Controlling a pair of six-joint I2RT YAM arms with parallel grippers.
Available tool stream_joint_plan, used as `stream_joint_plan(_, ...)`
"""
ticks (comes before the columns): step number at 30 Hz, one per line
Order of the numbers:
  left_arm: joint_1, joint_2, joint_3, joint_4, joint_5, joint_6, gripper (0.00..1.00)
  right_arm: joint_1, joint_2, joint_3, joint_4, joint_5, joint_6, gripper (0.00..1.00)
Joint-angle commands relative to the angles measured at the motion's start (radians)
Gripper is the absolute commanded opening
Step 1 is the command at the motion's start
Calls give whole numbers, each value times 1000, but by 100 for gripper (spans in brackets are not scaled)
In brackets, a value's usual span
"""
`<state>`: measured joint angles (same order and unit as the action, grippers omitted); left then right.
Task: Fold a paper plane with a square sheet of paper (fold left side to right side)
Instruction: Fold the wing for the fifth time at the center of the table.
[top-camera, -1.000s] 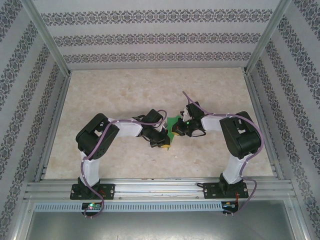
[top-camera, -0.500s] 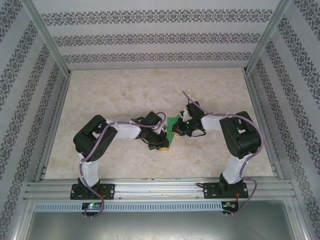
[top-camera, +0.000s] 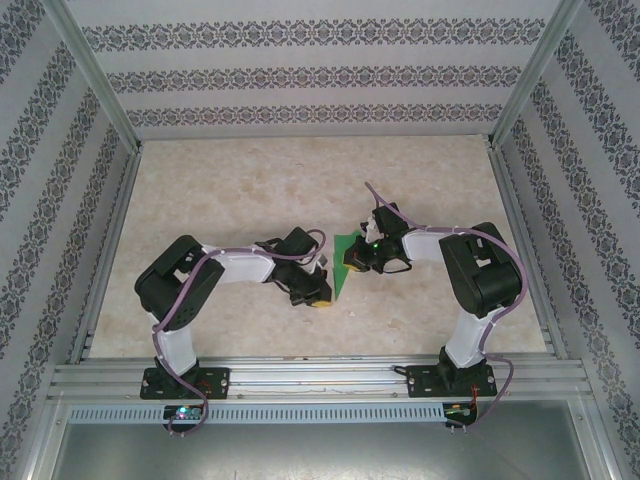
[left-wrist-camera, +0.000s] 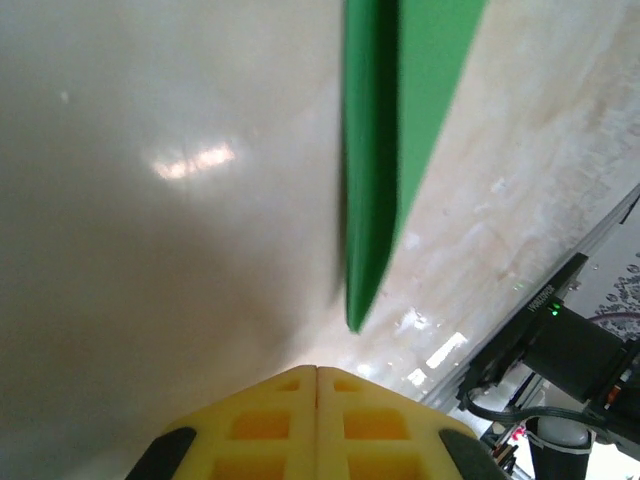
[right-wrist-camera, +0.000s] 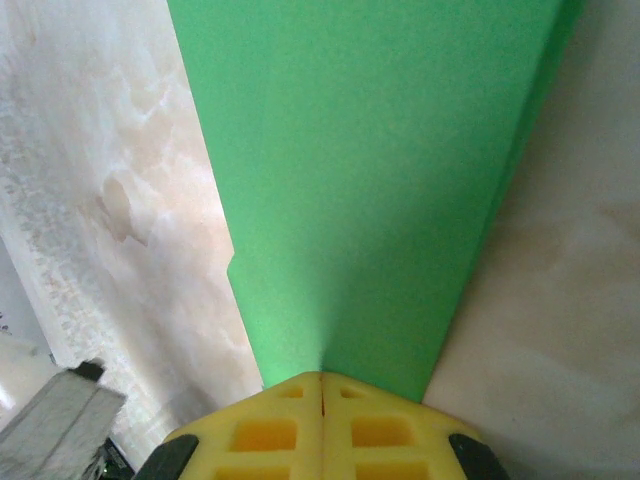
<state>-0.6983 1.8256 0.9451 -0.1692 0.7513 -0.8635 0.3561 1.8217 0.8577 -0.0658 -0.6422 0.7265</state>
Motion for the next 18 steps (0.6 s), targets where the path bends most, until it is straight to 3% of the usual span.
stream_joint_plan(1,14,-67,12,-11,-14,-16,0,3,70,-39,-141,136,-12,0)
stream_joint_plan(18,15,146,207,52,36,-3,0,4,66,-47,-134,136,-6,0)
